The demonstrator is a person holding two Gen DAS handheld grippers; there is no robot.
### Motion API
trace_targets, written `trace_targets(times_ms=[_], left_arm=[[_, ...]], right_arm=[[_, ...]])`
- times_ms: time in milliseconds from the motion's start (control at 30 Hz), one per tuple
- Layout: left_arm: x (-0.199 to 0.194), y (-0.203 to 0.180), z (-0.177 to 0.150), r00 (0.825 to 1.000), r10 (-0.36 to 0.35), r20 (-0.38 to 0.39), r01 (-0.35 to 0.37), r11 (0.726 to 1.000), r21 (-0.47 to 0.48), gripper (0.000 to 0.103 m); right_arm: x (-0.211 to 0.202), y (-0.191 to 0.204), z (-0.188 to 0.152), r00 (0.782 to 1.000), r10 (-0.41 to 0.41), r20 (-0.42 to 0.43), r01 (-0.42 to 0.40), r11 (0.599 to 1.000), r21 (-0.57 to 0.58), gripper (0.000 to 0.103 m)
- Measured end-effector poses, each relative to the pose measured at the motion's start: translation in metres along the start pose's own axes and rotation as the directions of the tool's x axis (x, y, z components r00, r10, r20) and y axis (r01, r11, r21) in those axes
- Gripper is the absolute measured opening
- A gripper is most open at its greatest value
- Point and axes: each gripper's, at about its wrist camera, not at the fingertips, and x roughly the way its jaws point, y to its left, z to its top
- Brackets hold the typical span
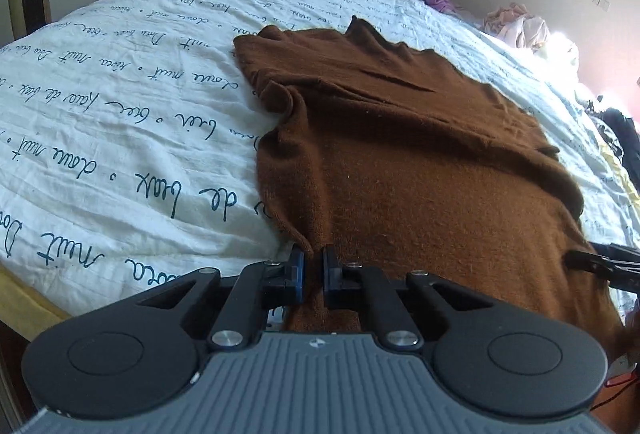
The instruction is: Fold small clothes
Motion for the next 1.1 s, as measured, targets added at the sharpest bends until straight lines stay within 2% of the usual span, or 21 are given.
trace_targets(times_ms=[33, 67, 133, 200, 333, 500, 567, 633, 700, 733, 767, 800, 833, 867, 900, 1000, 1100], left_arm=[[-0.002, 0.002, 0.001, 1.000, -0.008, 0.013, 0.008, 1.000, -0.001, 0.009], [-0.003, 0.005, 0.003, 1.000, -0.016, 0.021, 0.017, 1.000, -0.007, 0.009], [-0.004, 0.009, 0.008, 0.999, -0.025, 0.031, 0.025, 1.000, -0.014, 0.009], [-0.005, 0.008, 0.015, 0.999, -0.025, 0.045, 0.025, 1.000, 0.008, 0.009], [-0.010, 0.001, 0.035, 0.996, -0.022, 0.083, 0.017, 0.998, 0.054, 0.009], [-0.005, 0.000, 0.056, 0.993, 0.000, 0.120, -0.009, 0.997, 0.073, 0.009], [0.015, 0.007, 0.062, 0.997, -0.004, 0.078, -0.001, 0.998, 0.061, 0.009], [0.038, 0.017, 0.059, 1.000, 0.026, 0.018, -0.026, 0.999, 0.042, 0.014], [0.044, 0.028, 0.051, 1.000, 0.002, -0.024, -0.002, 1.000, 0.001, 0.020], [0.037, 0.036, 0.043, 1.000, -0.014, -0.004, 0.014, 0.999, -0.029, 0.031], [0.028, 0.041, 0.037, 1.000, -0.022, 0.005, 0.023, 0.999, -0.042, 0.052], [0.018, 0.044, 0.031, 0.999, -0.032, 0.020, 0.033, 0.998, -0.049, 0.062], [0.008, 0.047, 0.023, 0.998, -0.055, 0.036, 0.057, 0.997, -0.051, 0.075], [0.001, 0.048, 0.016, 0.996, -0.085, 0.031, 0.087, 0.995, -0.048, 0.080], [-0.004, 0.049, 0.009, 0.993, -0.113, 0.015, 0.114, 0.992, -0.049, 0.080], [-0.010, 0.051, -0.010, 0.976, -0.216, -0.032, 0.213, 0.975, -0.064, 0.082], [-0.012, 0.055, -0.020, 0.957, -0.287, -0.025, 0.284, 0.953, -0.104, 0.095]], right_arm=[[-0.002, -0.005, 0.000, 1.000, -0.003, 0.011, 0.003, 0.999, 0.032, 0.008], [-0.003, -0.015, 0.003, 1.000, -0.002, 0.018, 0.000, 0.997, 0.082, 0.004], [-0.006, -0.030, 0.006, 0.999, 0.033, 0.042, -0.039, 0.988, 0.148, 0.004], [-0.010, -0.031, 0.010, 0.998, 0.023, 0.056, -0.031, 0.989, 0.145, 0.004], [-0.018, -0.030, 0.024, 0.993, 0.058, 0.104, -0.074, 0.985, 0.157, 0.004], [-0.025, -0.035, 0.039, 0.988, 0.028, 0.151, -0.051, 0.986, 0.156, 0.003], [-0.014, -0.045, 0.044, 0.989, 0.001, 0.147, -0.029, 0.982, 0.188, 0.003], [0.003, -0.050, 0.044, 0.995, -0.054, 0.085, 0.040, 0.987, 0.158, 0.003], [0.014, -0.058, 0.041, 0.999, -0.031, 0.037, 0.024, 0.981, 0.192, 0.003], [0.010, -0.061, 0.036, 0.999, -0.009, 0.035, 0.002, 0.976, 0.217, 0.006], [0.002, -0.061, 0.032, 0.999, 0.007, 0.043, -0.017, 0.975, 0.223, 0.010], [-0.007, -0.059, 0.029, 0.999, 0.010, 0.050, -0.021, 0.974, 0.224, 0.030], [-0.017, -0.059, 0.025, 0.998, 0.008, 0.061, -0.021, 0.974, 0.226, 0.063], [-0.030, -0.058, 0.017, 0.996, 0.017, 0.083, -0.035, 0.973, 0.226, 0.079], [-0.040, -0.058, 0.010, 0.994, 0.042, 0.106, -0.065, 0.971, 0.229, 0.088], [-0.063, -0.055, -0.012, 0.986, 0.100, 0.134, -0.128, 0.966, 0.224, 0.088], [-0.071, -0.053, -0.031, 0.982, 0.118, 0.146, -0.150, 0.961, 0.231, 0.087]])
